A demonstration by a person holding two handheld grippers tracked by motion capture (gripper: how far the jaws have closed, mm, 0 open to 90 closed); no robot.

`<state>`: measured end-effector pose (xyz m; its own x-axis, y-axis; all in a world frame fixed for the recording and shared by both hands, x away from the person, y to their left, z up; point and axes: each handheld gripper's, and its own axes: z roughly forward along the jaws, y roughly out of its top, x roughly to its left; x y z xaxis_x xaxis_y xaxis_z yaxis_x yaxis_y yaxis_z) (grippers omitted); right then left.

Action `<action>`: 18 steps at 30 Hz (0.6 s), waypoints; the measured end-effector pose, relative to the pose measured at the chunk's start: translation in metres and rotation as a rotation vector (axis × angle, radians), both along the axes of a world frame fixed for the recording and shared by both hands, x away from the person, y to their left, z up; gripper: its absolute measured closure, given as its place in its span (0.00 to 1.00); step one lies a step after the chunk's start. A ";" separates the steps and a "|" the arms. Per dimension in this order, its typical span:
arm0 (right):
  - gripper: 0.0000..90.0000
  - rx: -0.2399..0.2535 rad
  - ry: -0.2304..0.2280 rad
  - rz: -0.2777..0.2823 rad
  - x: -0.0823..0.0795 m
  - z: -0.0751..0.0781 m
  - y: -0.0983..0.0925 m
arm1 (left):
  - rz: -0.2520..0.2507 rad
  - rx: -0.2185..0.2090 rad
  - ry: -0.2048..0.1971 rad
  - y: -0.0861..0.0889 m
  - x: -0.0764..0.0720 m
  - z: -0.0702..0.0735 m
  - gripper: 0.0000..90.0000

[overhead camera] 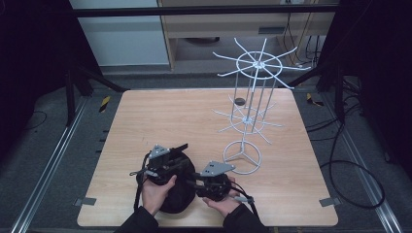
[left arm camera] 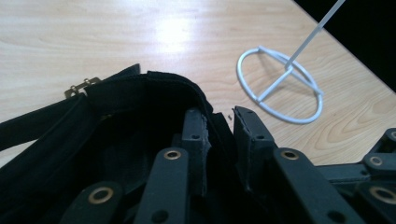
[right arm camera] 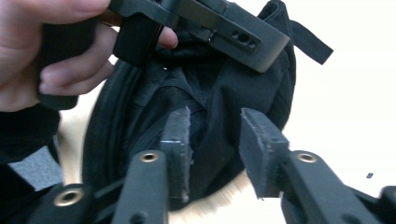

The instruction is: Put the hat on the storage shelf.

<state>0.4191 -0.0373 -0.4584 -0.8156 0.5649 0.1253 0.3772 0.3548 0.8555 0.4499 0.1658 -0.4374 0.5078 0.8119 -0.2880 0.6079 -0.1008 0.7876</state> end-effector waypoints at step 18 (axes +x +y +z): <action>0.47 0.040 0.001 -0.058 -0.003 0.005 -0.030 | -0.062 -0.044 -0.211 0.009 -0.031 0.049 0.90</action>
